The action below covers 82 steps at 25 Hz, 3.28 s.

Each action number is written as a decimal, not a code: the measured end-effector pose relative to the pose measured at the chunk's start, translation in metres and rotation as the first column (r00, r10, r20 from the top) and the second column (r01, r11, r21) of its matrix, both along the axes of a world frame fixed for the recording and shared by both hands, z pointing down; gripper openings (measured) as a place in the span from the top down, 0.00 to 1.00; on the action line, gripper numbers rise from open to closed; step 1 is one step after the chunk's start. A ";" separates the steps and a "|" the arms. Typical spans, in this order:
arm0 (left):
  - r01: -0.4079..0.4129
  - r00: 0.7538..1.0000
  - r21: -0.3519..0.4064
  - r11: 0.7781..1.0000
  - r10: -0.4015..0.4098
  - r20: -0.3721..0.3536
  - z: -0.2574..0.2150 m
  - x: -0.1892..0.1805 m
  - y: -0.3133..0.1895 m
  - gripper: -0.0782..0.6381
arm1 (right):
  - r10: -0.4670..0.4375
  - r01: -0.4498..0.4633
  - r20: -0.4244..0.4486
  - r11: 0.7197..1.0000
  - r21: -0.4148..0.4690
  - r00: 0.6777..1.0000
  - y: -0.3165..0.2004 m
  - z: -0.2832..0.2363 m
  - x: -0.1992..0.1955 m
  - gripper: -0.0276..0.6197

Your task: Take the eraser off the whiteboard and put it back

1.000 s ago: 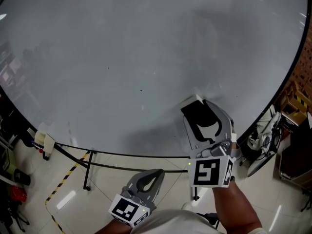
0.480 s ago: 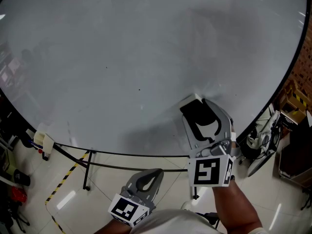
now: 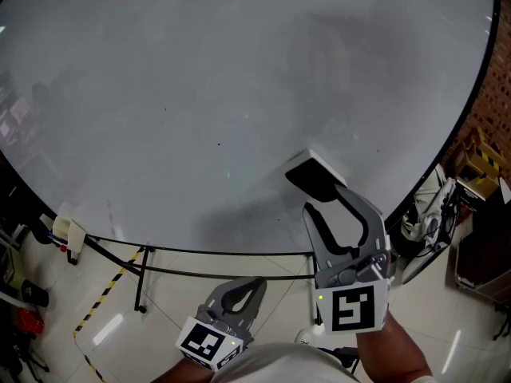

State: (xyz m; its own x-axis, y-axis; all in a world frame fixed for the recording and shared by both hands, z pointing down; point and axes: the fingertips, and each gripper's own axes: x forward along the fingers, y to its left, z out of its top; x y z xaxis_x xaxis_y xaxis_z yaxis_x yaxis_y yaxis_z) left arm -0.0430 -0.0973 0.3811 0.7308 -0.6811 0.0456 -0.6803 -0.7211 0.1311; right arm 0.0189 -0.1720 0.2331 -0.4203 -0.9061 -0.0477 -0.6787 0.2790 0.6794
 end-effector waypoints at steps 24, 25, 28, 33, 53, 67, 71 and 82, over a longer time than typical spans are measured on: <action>-0.013 1.000 -0.007 1.000 0.013 0.006 0.001 0.021 0.004 0.87 | -0.193 0.334 0.474 0.913 -0.234 0.859 0.058 0.068 0.025 0.95; -0.014 1.000 -0.006 1.000 0.014 0.007 0.001 0.022 0.004 0.87 | -0.187 0.334 0.477 0.911 -0.243 0.859 0.060 0.074 0.028 0.95; -0.014 1.000 0.003 1.000 0.014 0.013 -0.001 0.024 0.003 0.87 | -0.165 0.327 0.491 0.908 -0.264 0.855 0.063 0.086 0.038 0.95; -0.017 1.000 -0.003 1.000 0.017 0.018 -0.002 0.030 0.004 0.87 | -0.145 0.332 0.520 0.899 -0.286 0.841 0.065 0.095 0.048 0.95; -0.014 0.998 -0.015 1.000 0.015 0.064 0.014 0.028 0.004 0.87 | -0.085 0.296 0.487 0.879 -0.375 0.869 0.085 0.147 0.088 0.95; 0.018 0.998 -0.010 1.000 -0.017 0.066 0.012 0.036 0.003 0.87 | -0.146 0.350 0.493 0.868 -0.351 0.857 0.084 0.142 0.083 0.95; 0.064 0.993 0.002 0.998 -0.064 0.095 0.013 0.040 0.002 0.87 | -0.160 0.366 0.493 0.861 -0.354 0.855 0.082 0.142 0.094 0.95; 0.196 0.976 0.004 0.981 -0.195 0.093 0.009 0.061 0.016 0.87 | -0.262 0.476 0.509 0.807 -0.350 0.820 0.088 0.142 0.117 0.95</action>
State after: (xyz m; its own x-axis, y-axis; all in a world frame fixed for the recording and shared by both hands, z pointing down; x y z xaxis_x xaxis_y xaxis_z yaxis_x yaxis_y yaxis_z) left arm 0.0177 -0.0808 0.3898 0.5759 -0.8100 0.1106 -0.8174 -0.5723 0.0648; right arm 0.1355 -0.0839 0.3748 -0.7605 -0.6460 0.0657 -0.6401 0.7629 0.0907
